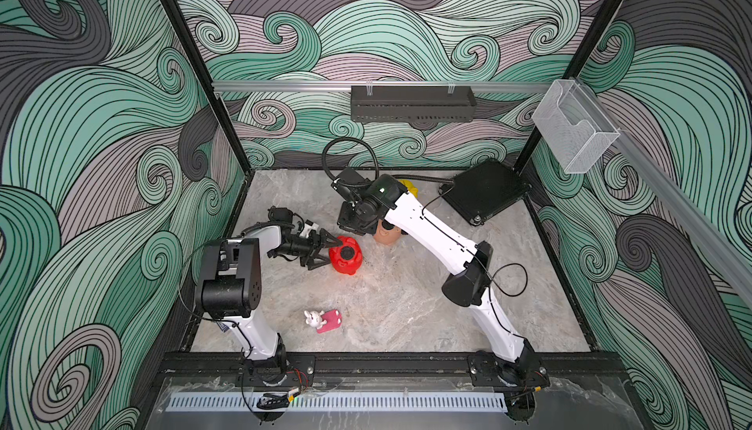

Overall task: Close piggy banks
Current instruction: Screw the knob on the piggy bank.

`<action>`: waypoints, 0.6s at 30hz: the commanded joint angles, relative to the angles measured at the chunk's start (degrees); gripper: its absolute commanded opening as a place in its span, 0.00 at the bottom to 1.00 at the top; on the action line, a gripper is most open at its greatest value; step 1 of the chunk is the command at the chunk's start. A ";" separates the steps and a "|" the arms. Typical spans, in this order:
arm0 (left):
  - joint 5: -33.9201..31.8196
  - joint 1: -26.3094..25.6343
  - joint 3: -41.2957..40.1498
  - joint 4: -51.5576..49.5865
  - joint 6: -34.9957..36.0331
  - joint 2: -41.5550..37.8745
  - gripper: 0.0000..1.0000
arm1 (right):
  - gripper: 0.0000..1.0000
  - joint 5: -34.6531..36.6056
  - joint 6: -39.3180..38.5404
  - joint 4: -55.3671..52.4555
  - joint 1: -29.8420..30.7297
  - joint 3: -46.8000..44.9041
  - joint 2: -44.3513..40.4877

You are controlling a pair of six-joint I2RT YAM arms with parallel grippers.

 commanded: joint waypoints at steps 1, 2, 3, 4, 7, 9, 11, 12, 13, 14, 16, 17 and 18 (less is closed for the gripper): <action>-5.84 -0.41 0.25 -3.18 0.88 1.16 0.82 | 0.22 3.37 -16.50 6.17 1.01 -7.56 -8.20; -5.83 -0.46 0.32 -3.16 0.87 1.19 0.82 | 0.24 4.05 -18.71 8.97 1.13 -11.90 -10.83; -5.85 -0.48 0.25 -3.15 0.90 1.23 0.82 | 0.25 3.61 -21.72 12.80 1.19 -16.82 -13.95; -5.82 -0.46 0.27 -3.24 0.91 1.26 0.82 | 0.25 3.10 -23.67 16.41 1.19 -21.48 -16.67; -5.88 -0.48 0.18 -3.13 0.98 0.91 0.82 | 0.27 2.58 -29.40 25.23 1.24 -34.29 -24.54; -5.89 -0.44 0.09 -3.07 0.97 0.72 0.82 | 0.27 1.45 -32.70 32.31 1.36 -44.33 -30.38; -5.92 -0.48 0.16 -3.15 1.01 0.79 0.82 | 0.28 -0.29 -35.48 39.89 1.37 -54.44 -36.29; -5.92 -0.48 0.11 -3.09 0.95 0.78 0.82 | 0.28 -1.76 -37.49 44.38 1.37 -60.41 -39.85; -5.92 -0.48 0.08 -3.04 0.97 0.82 0.82 | 0.29 -2.79 -38.80 48.29 1.43 -65.09 -42.79; -6.04 -0.48 0.15 -3.17 0.99 0.82 0.82 | 0.31 -3.60 -39.97 52.23 1.41 -70.72 -46.49; -6.12 -0.44 0.13 -3.19 1.06 0.75 0.82 | 0.35 -5.64 -43.59 60.65 1.44 -81.24 -53.11; -6.12 -0.48 0.16 -3.19 1.10 0.67 0.82 | 0.37 -6.32 -45.91 63.64 1.46 -86.09 -56.77; -6.16 -0.48 0.13 -3.15 1.10 0.57 0.82 | 0.41 -6.21 -47.35 65.65 1.38 -90.58 -59.96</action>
